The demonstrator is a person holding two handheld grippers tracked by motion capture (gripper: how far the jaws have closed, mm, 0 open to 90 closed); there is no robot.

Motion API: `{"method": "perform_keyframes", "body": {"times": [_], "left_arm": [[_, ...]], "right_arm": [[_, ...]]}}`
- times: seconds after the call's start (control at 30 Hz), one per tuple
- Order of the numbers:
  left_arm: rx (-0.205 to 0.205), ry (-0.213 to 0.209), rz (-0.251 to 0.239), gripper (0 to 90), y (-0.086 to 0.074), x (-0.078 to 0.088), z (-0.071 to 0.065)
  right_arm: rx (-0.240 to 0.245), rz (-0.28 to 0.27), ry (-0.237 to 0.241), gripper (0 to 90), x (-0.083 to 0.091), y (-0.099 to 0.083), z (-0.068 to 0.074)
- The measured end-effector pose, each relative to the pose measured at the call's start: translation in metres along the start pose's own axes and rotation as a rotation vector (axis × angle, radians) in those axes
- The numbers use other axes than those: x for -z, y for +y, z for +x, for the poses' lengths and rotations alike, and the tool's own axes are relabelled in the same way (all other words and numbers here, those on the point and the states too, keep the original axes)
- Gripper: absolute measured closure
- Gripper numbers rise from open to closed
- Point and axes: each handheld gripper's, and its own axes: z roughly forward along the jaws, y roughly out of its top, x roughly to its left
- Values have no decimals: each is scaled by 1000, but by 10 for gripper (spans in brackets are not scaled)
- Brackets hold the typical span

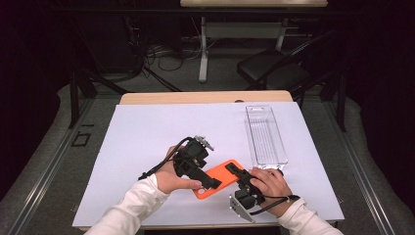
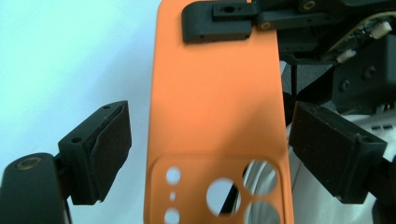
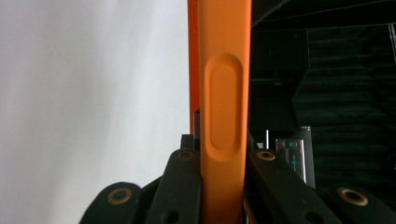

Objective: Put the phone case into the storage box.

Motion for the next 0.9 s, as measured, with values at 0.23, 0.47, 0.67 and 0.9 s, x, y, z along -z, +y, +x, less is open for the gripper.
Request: {"method": "perform_keyframes", "body": {"times": [0.23,0.47,0.67,0.9], "left_arm": [[13,26,-46,145,-8,9,9],[36,54,-104,154,-12,16,21],[88,76,-165,163,-19,19,33],[120,117,-200,163,-26,24,42]], "right_arm": [[-20,20,19,866,1,-4,1],[-49,37,57,867,-2,-8,-1],[-94,32,77,867,-3,-9,0],[-163,27,84,867,-4,-12,-3]]}}
